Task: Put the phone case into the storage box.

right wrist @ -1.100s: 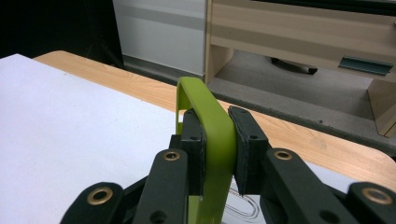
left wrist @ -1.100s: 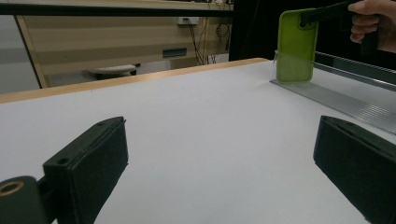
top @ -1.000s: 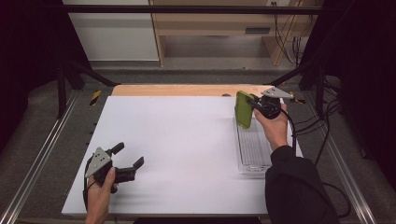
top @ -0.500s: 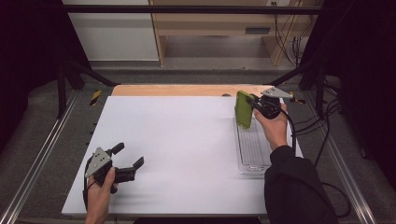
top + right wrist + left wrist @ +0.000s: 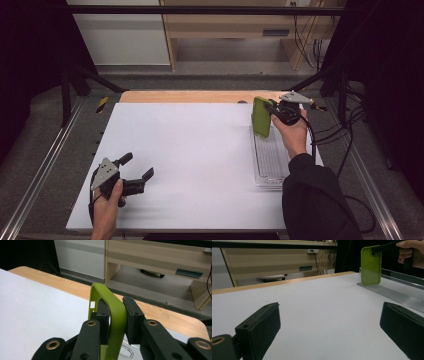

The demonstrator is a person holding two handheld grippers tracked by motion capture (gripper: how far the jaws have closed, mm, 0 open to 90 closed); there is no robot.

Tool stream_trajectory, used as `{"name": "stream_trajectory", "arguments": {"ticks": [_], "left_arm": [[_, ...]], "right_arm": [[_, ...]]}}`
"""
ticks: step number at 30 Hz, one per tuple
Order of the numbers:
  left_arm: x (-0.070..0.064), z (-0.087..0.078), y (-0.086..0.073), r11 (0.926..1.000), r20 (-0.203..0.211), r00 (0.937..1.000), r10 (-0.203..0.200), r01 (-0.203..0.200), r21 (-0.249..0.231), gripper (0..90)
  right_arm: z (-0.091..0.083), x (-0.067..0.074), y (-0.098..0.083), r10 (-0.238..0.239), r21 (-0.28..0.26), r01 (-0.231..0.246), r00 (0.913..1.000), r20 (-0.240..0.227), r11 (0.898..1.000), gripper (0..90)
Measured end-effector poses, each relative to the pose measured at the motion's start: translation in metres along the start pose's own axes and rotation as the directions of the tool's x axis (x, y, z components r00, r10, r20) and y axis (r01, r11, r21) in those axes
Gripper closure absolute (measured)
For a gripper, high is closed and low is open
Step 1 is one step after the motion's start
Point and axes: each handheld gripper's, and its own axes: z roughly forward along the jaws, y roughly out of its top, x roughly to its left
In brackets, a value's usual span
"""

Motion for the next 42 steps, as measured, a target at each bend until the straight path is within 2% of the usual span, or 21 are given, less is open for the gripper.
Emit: {"name": "stream_trajectory", "arguments": {"ticks": [16, 42], "left_arm": [[0.0024, -0.0013, -0.0002, 0.9999, -0.006, 0.9999, -0.013, 0.013, -0.011, 2.4], [0.0016, -0.0006, -0.0003, 1.0000, -0.008, 0.9999, -0.006, 0.006, -0.006, 2.4]], "right_arm": [[0.0037, -0.0008, -0.0001, 0.024, -0.004, -0.024, 0.9997, 0.007, 1.000, 75.6], [0.0072, -0.0008, -0.0008, 0.015, -0.008, -0.015, 0.9995, 0.028, 1.000, 72.5]]}}
